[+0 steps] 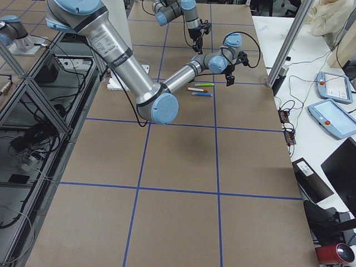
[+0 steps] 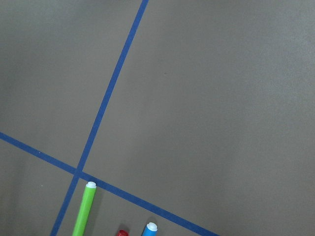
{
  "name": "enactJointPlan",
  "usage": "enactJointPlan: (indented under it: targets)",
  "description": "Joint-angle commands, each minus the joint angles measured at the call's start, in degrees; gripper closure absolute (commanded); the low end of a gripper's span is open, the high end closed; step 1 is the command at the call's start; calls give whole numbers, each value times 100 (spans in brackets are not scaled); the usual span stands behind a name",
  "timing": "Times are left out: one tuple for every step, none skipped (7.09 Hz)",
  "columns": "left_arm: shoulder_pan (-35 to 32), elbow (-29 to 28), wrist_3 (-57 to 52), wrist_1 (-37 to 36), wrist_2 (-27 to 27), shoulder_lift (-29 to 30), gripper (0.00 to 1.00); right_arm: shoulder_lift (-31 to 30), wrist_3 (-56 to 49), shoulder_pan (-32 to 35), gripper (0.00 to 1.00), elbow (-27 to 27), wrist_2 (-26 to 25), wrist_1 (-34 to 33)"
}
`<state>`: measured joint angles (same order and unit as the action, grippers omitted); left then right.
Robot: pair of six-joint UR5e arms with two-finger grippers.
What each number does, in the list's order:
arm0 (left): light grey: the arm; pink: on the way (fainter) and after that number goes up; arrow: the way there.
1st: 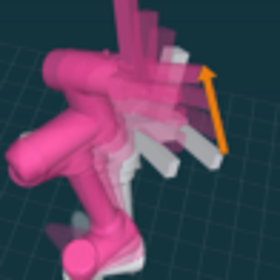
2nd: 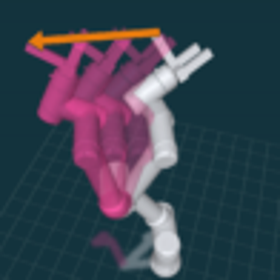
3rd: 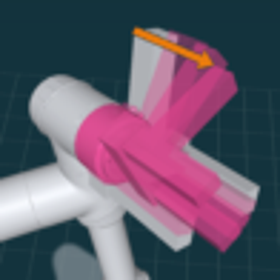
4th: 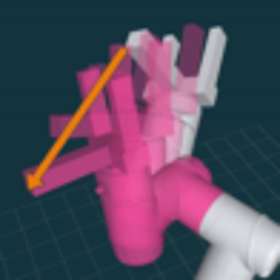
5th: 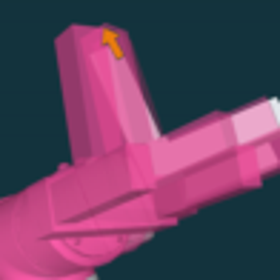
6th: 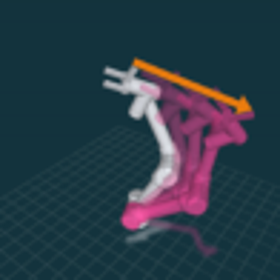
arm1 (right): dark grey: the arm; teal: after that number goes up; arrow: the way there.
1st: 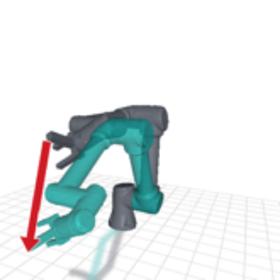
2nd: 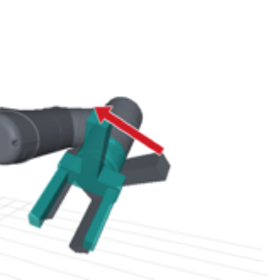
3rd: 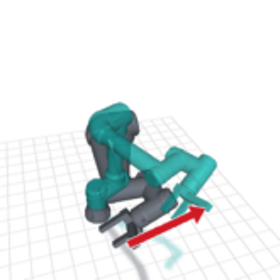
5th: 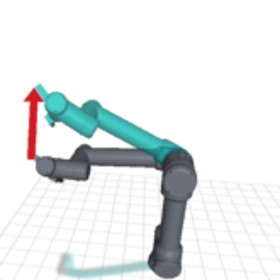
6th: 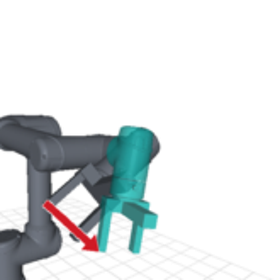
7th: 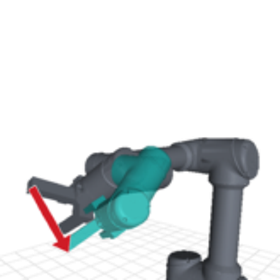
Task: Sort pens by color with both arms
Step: 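Lift the yellow highlighter out of the cup with the left gripper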
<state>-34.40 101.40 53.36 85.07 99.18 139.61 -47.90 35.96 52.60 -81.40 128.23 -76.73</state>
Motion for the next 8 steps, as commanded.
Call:
enactJointPlan:
  targets:
    - [-425,-76,-1,-34,337,162,100,0,16,-13,1,1,-9,0]
    - [-566,-537,-1,9,426,459,100,0,16,-22,1,1,-9,0]
    - [-672,-1116,-10,105,435,775,100,0,16,-22,1,-8,-9,0]
    - [-716,-1601,-1,480,436,874,100,0,25,-22,1,-8,-9,0]
    - [-778,-1945,-10,771,436,884,100,-8,33,-22,1,-25,-9,0]
    - [-778,-2227,-10,913,436,893,100,0,34,-22,1,-34,-9,0]
    - [-787,-2317,-10,924,549,893,100,0,42,-22,1,-34,-9,0]
    - [-831,-2326,-10,863,907,893,100,0,34,-22,1,-34,-9,0]
